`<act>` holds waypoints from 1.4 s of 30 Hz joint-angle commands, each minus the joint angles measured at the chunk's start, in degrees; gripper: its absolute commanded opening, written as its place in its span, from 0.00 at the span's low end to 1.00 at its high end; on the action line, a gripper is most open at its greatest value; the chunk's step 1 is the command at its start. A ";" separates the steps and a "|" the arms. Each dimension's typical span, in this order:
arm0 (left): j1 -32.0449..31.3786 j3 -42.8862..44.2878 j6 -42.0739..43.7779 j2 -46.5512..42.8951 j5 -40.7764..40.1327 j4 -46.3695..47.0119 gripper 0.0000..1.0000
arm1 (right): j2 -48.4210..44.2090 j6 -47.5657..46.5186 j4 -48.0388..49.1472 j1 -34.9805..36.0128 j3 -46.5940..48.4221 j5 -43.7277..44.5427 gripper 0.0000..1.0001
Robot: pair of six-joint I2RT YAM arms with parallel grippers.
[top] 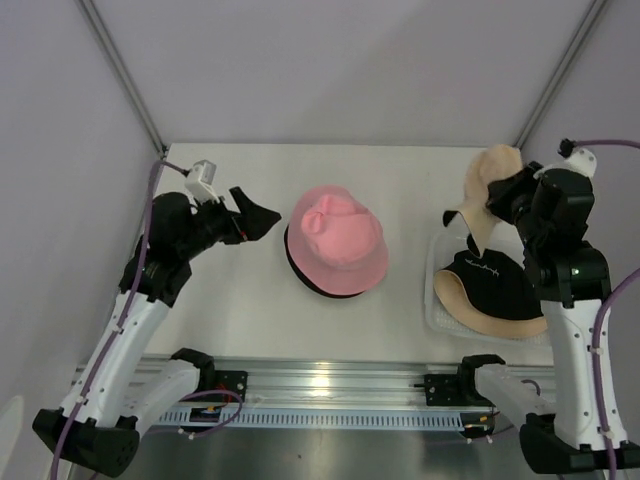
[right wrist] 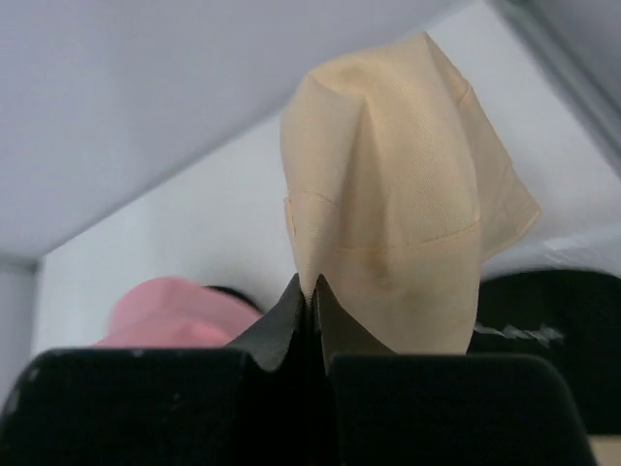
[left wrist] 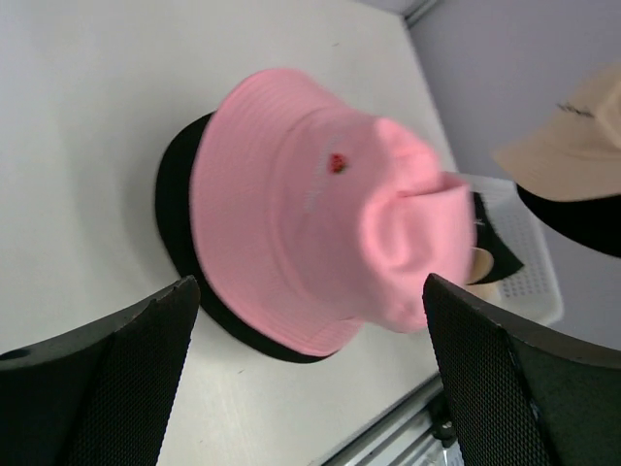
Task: Stack the hats
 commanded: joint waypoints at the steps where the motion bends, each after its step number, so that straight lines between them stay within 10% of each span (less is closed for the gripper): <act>1: -0.71 6.59 1.47 -3.56 6.54 0.64 0.99 | 3.12 -3.76 6.59 10.53 5.96 -3.75 0.00; 9: -0.71 7.31 -12.21 -2.59 12.70 12.13 0.99 | 20.59 -20.36 19.24 35.40 17.29 -1.13 0.00; 22: -0.62 2.74 -16.38 -0.14 2.42 14.79 0.99 | 29.68 -21.17 26.91 39.12 32.68 -24.41 0.00; 42: 9.14 -20.99 -36.59 5.13 9.71 52.75 0.99 | 20.89 -16.87 40.10 39.65 1.75 -35.05 0.00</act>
